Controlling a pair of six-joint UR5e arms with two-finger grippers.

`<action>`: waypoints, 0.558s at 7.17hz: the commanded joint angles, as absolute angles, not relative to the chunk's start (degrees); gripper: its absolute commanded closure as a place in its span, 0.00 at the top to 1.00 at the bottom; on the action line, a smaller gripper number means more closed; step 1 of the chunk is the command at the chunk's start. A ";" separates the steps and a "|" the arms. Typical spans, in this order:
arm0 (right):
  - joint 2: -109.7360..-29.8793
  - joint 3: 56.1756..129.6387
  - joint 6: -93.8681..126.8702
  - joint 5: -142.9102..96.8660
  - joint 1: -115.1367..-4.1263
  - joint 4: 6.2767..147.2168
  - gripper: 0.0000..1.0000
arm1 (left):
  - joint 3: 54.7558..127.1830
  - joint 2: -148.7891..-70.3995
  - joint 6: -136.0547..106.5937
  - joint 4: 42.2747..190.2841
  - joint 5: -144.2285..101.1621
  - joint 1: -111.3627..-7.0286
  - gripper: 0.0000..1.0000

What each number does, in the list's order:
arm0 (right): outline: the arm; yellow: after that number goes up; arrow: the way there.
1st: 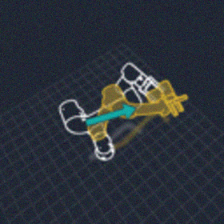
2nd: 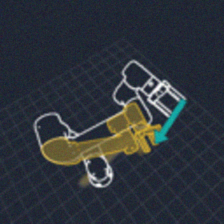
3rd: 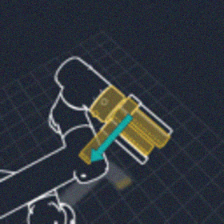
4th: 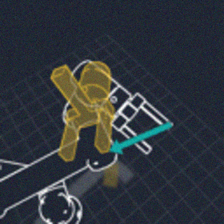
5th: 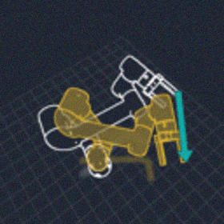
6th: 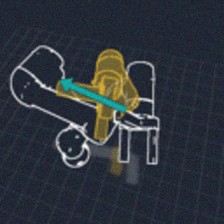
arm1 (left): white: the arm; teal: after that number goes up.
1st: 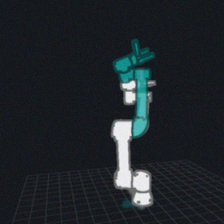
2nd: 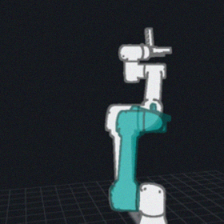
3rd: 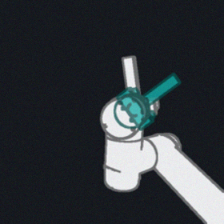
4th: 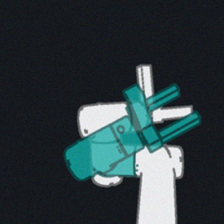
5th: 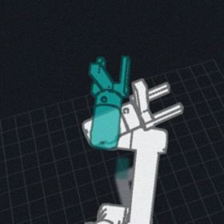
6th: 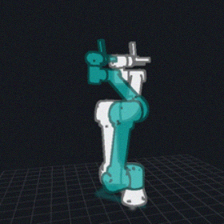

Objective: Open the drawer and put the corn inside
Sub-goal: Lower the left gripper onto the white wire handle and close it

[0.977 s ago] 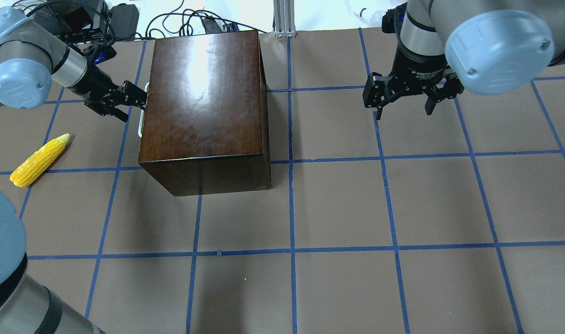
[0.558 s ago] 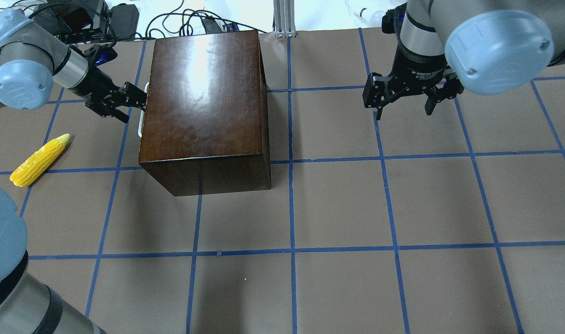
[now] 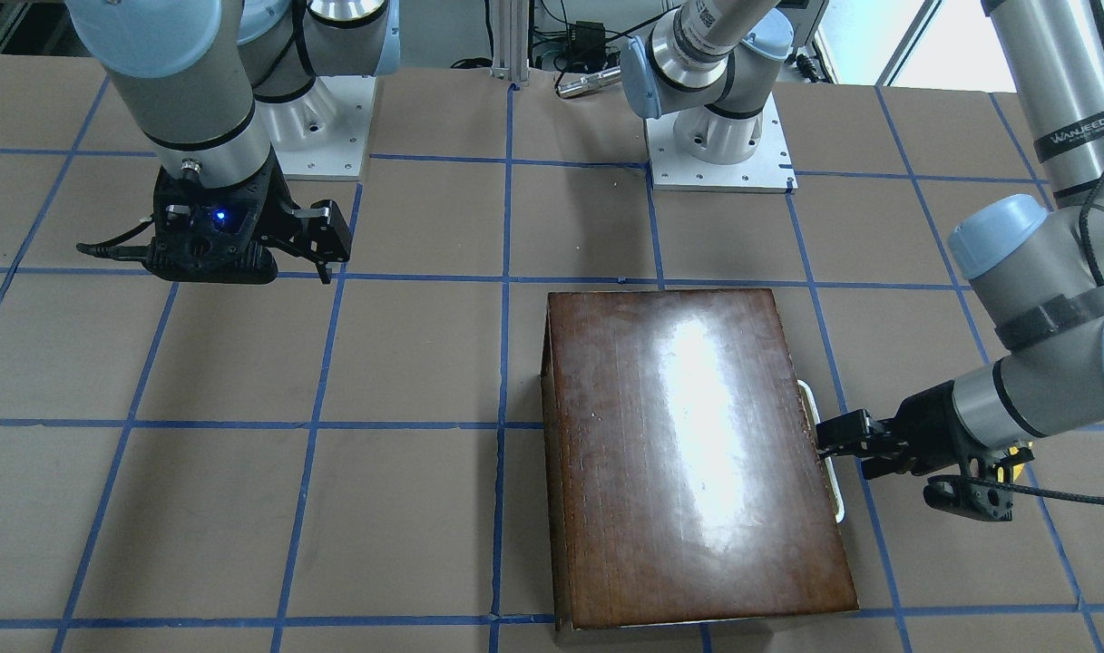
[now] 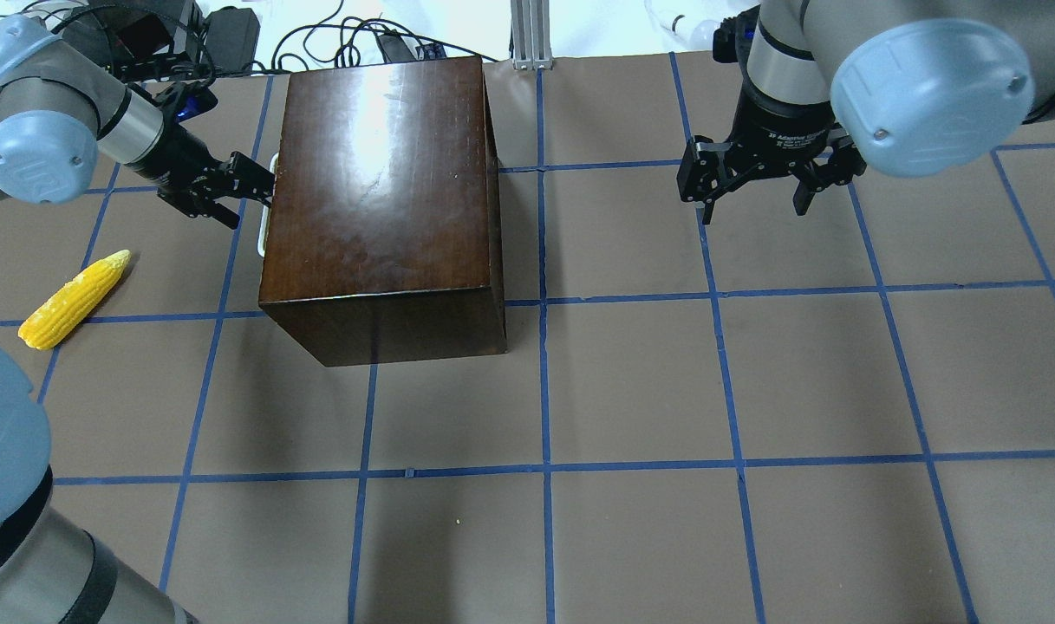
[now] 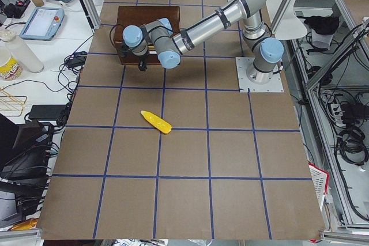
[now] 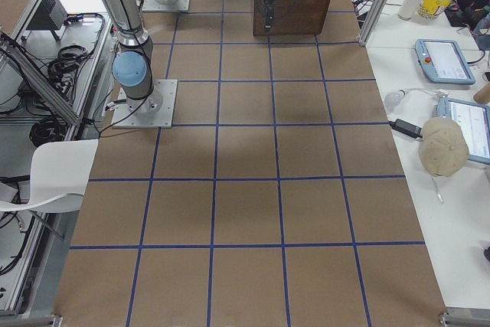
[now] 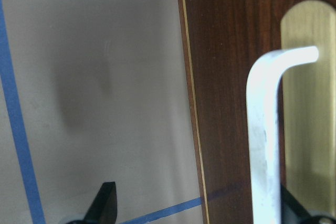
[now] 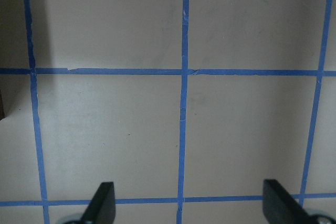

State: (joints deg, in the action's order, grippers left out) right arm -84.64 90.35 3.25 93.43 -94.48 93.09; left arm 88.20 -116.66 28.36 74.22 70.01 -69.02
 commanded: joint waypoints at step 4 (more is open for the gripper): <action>-84.64 90.35 3.25 93.43 -94.48 93.16 1.00 | 87.98 -116.81 30.41 74.36 70.14 -68.03 1.00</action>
